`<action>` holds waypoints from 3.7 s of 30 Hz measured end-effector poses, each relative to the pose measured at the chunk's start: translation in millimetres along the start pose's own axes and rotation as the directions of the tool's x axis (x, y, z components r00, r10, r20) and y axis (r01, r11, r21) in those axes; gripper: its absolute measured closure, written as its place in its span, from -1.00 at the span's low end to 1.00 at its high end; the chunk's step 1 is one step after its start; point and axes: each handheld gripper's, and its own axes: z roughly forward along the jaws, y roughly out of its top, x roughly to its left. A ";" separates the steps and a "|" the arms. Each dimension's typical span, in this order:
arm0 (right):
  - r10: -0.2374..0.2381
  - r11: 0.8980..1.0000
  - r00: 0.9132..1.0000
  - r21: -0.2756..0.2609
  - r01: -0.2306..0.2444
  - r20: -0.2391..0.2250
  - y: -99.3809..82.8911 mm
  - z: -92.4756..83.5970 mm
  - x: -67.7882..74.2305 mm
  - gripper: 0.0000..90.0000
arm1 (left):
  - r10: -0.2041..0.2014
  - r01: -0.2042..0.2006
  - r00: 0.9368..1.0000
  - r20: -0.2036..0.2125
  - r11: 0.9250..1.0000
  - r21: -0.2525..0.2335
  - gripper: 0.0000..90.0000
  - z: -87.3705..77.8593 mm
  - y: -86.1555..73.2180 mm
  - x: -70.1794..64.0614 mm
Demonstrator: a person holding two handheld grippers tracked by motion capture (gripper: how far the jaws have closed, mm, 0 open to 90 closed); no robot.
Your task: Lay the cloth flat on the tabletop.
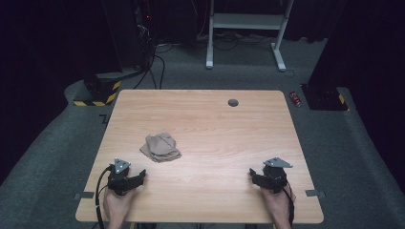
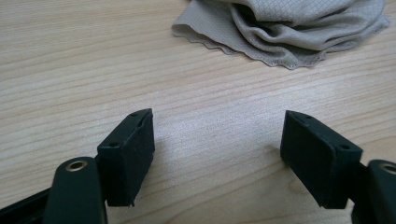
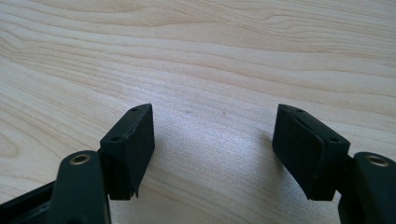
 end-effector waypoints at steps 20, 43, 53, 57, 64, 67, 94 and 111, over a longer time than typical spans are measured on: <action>0.004 1.000 1.000 0.002 -0.004 0.002 0.3 0.3 0.4 -0.35 | 0.017 -0.017 1.000 0.012 1.000 0.008 -0.55 0.9 0.4 -1.1; 0.003 1.000 1.000 0.002 -0.003 0.001 0.4 0.3 0.4 -0.36 | -0.009 0.008 0.999 0.049 1.000 0.021 -0.59 4.5 6.6 -3.0; 0.001 1.000 1.000 0.002 -0.001 0.000 0.5 0.3 0.4 -0.36 | -0.006 0.005 0.997 0.083 1.000 0.018 -0.60 7.7 17.2 -7.2; 0.001 1.000 1.000 0.001 -0.001 0.000 0.4 0.3 0.4 -0.36 | 0.000 -0.001 0.996 0.090 1.000 0.012 -0.59 8.0 22.5 -10.6; -0.001 1.000 1.000 0.001 0.001 0.000 0.5 0.4 0.3 -0.36 | -0.007 0.008 0.994 0.112 1.000 -0.007 -0.57 10.1 33.5 -12.9; -0.002 1.000 1.000 0.002 0.002 -0.001 0.5 0.3 0.4 -0.36 | -0.003 0.005 0.993 0.117 1.000 -0.017 -0.55 10.3 37.9 -14.2; -0.006 1.000 1.000 0.002 0.006 -0.003 0.5 0.3 0.5 -0.36 | 0.087 -0.095 0.986 0.139 0.994 0.050 -0.56 52.9 91.6 -46.1; -0.006 1.000 1.000 0.002 0.006 -0.003 0.5 0.3 0.5 -0.37 | 0.116 -0.123 0.992 0.059 0.984 0.126 0.04 73.2 92.6 -45.9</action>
